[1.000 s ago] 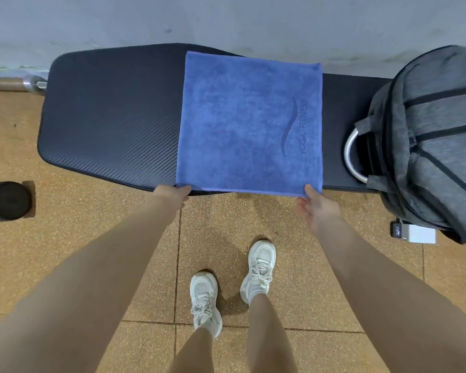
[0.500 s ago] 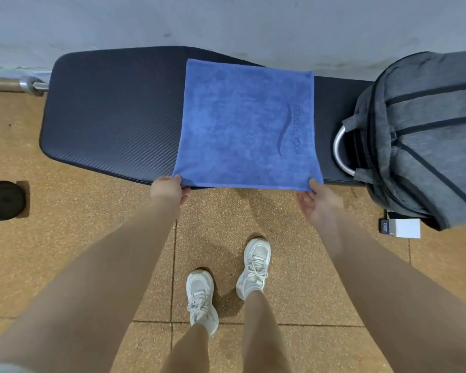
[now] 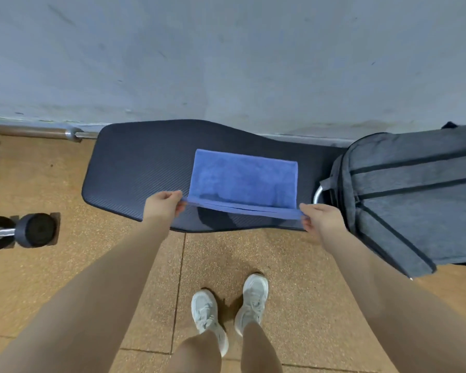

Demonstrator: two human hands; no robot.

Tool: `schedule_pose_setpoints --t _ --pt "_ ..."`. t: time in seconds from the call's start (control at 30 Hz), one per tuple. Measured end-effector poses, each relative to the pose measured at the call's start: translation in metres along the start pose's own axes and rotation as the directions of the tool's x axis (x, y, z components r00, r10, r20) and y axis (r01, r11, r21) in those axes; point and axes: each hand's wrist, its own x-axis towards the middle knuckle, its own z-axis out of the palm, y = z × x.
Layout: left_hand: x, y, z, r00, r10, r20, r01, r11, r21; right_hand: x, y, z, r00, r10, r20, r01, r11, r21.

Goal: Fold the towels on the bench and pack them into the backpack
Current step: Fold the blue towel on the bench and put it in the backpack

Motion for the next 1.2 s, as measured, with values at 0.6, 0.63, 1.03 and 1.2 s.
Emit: schedule_pose_setpoints --t 0.6,0.63,1.03,1.2 --pt "0.148 0.047 0.071 0.959 0.235 0.158 -0.281 0.859 0.428 0.148 -0.037 0.048 0.971 -0.196 -0.141 0.136 0.926 -0.352" --pt "0.155 0.048 0.073 0.952 0.251 0.177 -0.305 0.840 0.449 0.153 -0.037 0.050 0.971 -0.184 -0.149 0.119 0.923 -0.365" --pt "0.162 0.026 0.095 0.674 0.682 0.284 -0.609 0.295 0.737 0.144 -0.034 0.093 0.783 -0.591 -0.196 0.157 0.492 -0.856" --pt "0.145 -0.014 0.122 0.455 0.518 0.725 -0.748 -0.221 0.626 0.124 0.008 0.170 0.674 -0.637 0.374 0.538 0.076 -0.839"
